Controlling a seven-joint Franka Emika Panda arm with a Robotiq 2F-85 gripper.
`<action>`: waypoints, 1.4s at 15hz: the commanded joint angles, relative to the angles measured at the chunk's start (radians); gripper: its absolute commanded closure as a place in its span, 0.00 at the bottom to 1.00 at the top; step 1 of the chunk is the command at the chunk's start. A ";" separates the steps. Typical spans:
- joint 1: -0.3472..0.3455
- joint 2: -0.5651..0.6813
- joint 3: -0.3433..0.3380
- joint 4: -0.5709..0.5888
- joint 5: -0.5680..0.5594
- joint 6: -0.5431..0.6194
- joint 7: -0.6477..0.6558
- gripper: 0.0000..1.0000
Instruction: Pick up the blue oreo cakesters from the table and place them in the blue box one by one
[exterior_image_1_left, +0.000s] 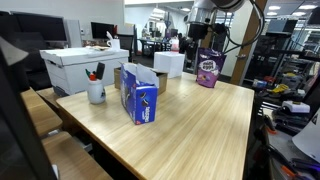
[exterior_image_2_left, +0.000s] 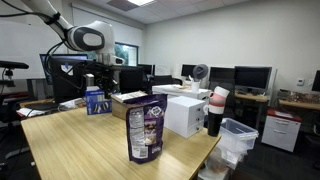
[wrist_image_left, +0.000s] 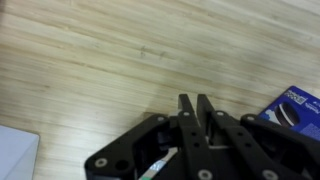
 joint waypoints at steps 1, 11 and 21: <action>0.003 -0.018 -0.015 -0.013 0.033 0.002 -0.014 0.83; 0.003 -0.041 -0.030 -0.025 0.062 0.002 -0.018 0.62; 0.003 -0.041 -0.030 -0.025 0.063 0.002 -0.018 0.62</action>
